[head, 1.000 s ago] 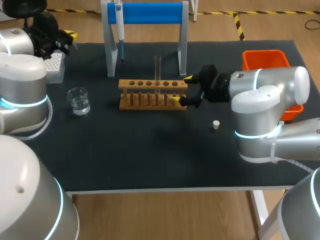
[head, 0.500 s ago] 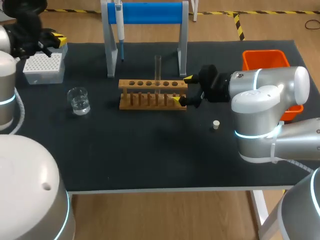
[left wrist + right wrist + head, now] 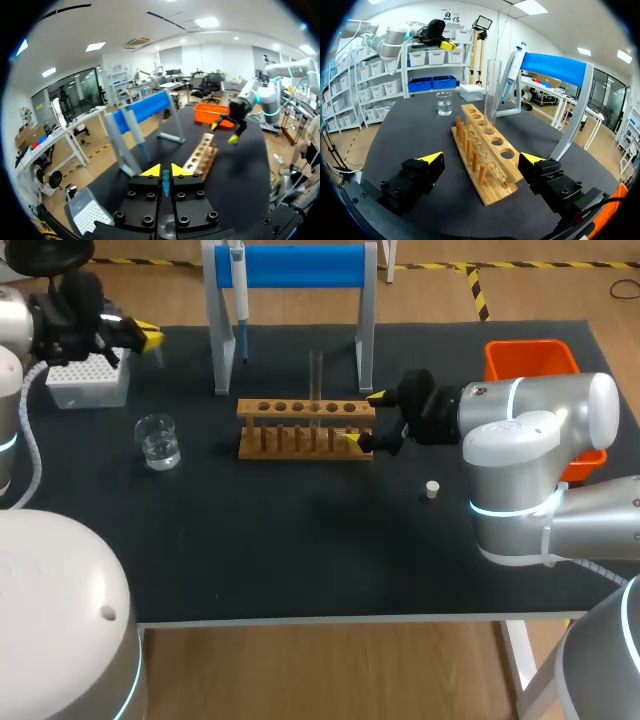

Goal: Invert the test tube, pick up the pipette, mount the tip to pipette, aspirate from beaker and dispense into the tube, eject the tip, return the pipette, and cap with the stopper.

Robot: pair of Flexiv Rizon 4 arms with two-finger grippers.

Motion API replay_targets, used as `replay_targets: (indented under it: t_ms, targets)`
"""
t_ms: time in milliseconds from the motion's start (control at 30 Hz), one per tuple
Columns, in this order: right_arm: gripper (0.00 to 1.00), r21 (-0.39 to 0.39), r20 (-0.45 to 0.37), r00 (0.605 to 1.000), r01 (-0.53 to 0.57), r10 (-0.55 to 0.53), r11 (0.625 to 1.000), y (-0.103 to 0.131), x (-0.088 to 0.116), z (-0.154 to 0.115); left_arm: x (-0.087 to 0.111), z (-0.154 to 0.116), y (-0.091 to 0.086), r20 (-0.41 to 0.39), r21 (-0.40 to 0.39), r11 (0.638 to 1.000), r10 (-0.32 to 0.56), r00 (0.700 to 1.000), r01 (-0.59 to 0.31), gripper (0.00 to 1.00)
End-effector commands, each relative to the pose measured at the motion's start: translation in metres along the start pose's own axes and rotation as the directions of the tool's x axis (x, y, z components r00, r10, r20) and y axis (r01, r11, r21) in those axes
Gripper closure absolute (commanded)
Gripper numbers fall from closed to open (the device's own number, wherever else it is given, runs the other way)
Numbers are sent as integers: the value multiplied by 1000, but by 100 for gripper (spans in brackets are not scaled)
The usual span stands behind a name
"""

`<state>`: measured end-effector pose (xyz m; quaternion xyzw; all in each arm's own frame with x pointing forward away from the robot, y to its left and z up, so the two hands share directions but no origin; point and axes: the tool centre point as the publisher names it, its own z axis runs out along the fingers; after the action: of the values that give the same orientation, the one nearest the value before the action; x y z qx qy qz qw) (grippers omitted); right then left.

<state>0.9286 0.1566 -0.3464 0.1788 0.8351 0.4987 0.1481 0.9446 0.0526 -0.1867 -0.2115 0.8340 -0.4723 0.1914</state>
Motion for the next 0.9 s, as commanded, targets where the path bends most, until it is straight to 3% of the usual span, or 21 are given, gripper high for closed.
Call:
replay_targets:
  t_ms: [33, 300, 500, 900]
  targets:
    - [0, -1, -2, 1000, 0, 0, 1000, 0, 0, -1, 44, -8, -16, -69, -52, 998, 14, 998, -17, 100]
    - [0, -1, -2, 1000, 0, 0, 1000, 0, 0, -1, 113, 13, -52, -223, -81, 993, 68, 972, -88, 100]
    - [0, -1, -2, 1000, 0, 0, 1000, 0, 0, -1, 155, 25, -79, -277, -102, 991, 51, 960, -82, 100]
    - [0, -1, -2, 1000, 0, 0, 1000, 0, 0, -1, 217, 50, -109, -359, -104, 991, 38, 933, -80, 100]
